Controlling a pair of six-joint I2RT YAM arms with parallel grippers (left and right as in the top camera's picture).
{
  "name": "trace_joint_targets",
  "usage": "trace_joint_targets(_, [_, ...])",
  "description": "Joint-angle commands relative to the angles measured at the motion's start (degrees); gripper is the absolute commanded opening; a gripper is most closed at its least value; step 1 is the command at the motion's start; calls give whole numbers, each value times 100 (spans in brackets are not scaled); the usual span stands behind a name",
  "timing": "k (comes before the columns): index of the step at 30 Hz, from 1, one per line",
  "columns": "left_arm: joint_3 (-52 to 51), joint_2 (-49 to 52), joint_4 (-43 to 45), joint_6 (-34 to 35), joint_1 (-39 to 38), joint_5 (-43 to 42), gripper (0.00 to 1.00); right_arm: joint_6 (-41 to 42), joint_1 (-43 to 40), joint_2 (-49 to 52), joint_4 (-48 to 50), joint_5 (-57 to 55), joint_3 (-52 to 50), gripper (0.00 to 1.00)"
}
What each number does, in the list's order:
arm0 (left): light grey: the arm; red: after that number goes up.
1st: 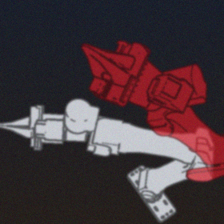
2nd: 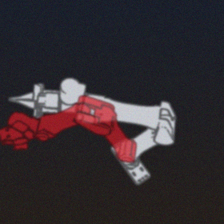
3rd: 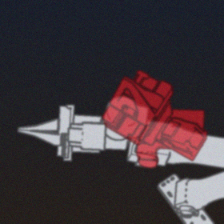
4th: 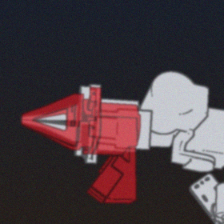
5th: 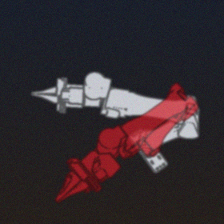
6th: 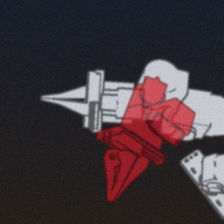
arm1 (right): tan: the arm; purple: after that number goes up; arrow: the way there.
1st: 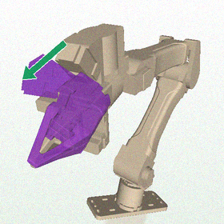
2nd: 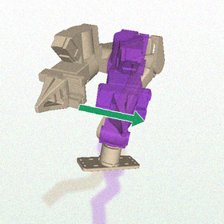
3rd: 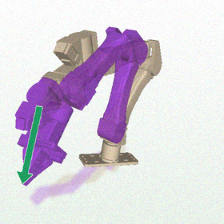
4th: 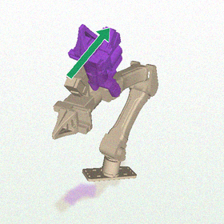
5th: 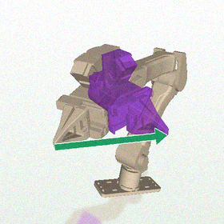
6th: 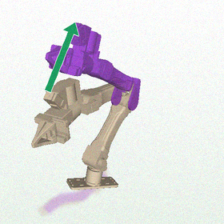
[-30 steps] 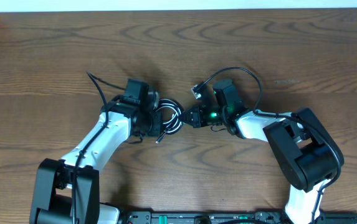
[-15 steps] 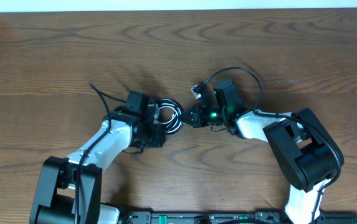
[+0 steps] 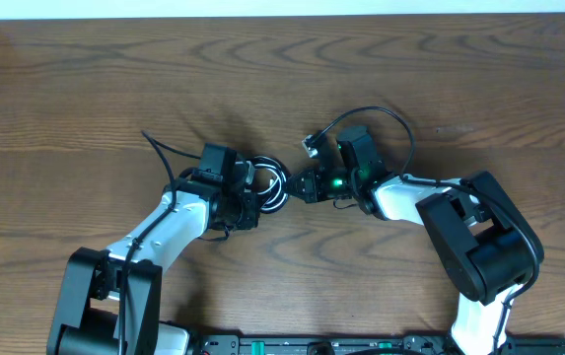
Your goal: Untangle cables
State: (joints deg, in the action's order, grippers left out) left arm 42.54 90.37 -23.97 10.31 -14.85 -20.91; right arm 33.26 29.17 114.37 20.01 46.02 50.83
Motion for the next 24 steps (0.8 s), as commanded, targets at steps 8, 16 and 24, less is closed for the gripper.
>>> trace_joint_targets(8, [282, -457, 240, -28, 4, 59, 7, -120, 31, 72, -9, 48, 48, 1])
trace_joint_targets(16, [280, -452, 535, 13, 2, 59, 7, -122, 55, 72, -9, 46, 48, 1])
trace_joint_targets(24, [264, -334, 715, 61, -13, 59, 8, -120, 55, 72, -7, 46, 48, 1])
